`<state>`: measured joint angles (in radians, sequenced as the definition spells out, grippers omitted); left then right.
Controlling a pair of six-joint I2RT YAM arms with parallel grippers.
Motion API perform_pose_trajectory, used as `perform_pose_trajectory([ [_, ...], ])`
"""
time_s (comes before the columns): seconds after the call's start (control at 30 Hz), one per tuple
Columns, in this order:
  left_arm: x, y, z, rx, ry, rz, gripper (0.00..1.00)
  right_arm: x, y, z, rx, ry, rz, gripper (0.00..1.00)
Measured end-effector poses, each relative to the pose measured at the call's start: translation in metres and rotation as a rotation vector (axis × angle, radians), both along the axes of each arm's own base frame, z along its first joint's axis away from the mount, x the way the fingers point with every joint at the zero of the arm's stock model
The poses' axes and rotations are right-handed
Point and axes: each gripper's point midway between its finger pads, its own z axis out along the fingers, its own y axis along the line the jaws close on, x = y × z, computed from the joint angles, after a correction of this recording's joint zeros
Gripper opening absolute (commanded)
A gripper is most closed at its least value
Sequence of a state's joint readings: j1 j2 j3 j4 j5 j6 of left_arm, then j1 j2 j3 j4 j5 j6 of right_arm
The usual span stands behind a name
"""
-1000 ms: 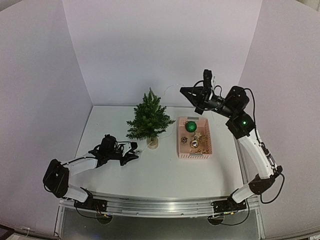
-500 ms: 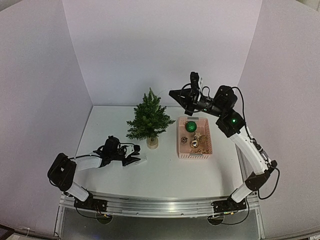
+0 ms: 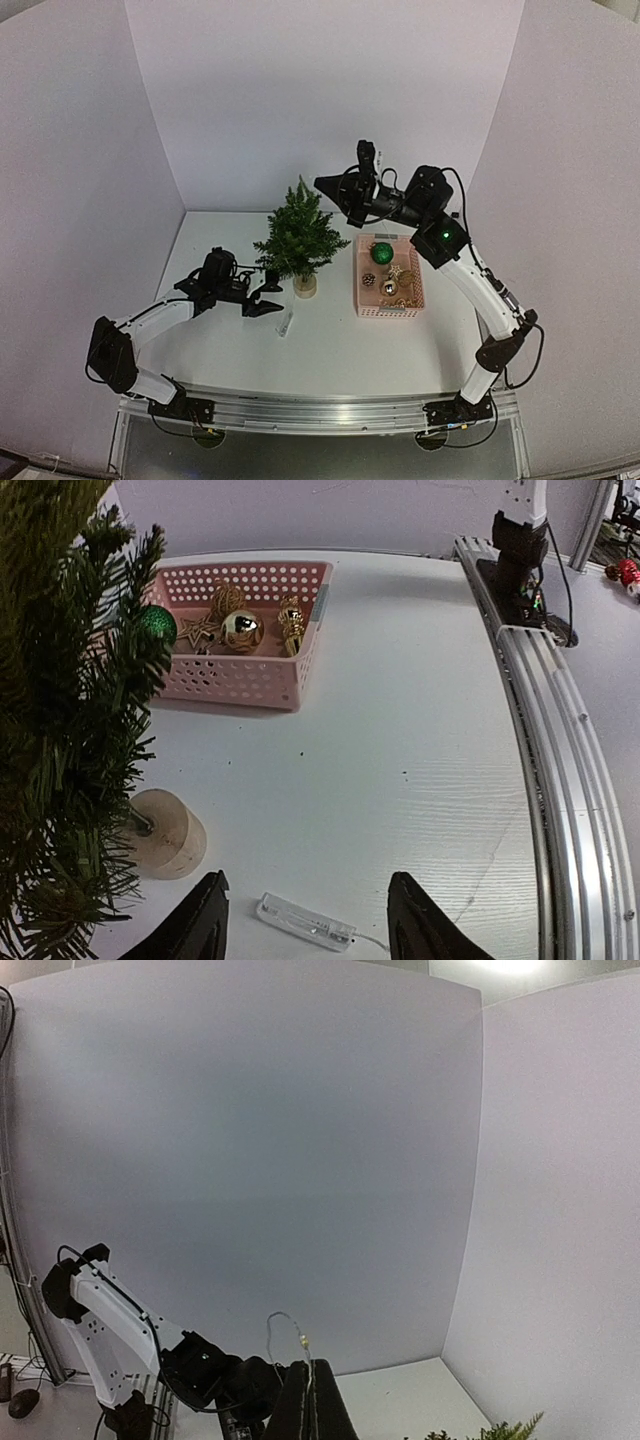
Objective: Decorate the small christmas tree
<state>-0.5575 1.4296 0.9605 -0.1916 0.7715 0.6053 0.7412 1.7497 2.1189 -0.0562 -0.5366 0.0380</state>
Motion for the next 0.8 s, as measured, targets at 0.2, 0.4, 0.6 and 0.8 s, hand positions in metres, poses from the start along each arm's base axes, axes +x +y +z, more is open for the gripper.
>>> perform_pose_trajectory([
  [0.2, -0.016, -0.003, 0.021, -0.034, 0.069, -0.037, 0.59, 0.006, 0.012, -0.004, -0.002, -0.004, 0.013, 0.00],
  [0.4, -0.038, -0.013, 0.017, -0.023, 0.158, -0.075, 0.72, 0.003, 0.012, 0.006, 0.027, -0.043, 0.013, 0.00],
  [0.6, -0.052, -0.034, 0.017, -0.031, 0.130, -0.129, 0.72, 0.001, 0.015, 0.013, 0.056, -0.075, 0.009, 0.00],
  [0.8, -0.044, -0.061, 0.009, -0.078, 0.094, -0.081, 0.68, 0.000, 0.020, 0.014, 0.068, -0.096, 0.004, 0.00],
])
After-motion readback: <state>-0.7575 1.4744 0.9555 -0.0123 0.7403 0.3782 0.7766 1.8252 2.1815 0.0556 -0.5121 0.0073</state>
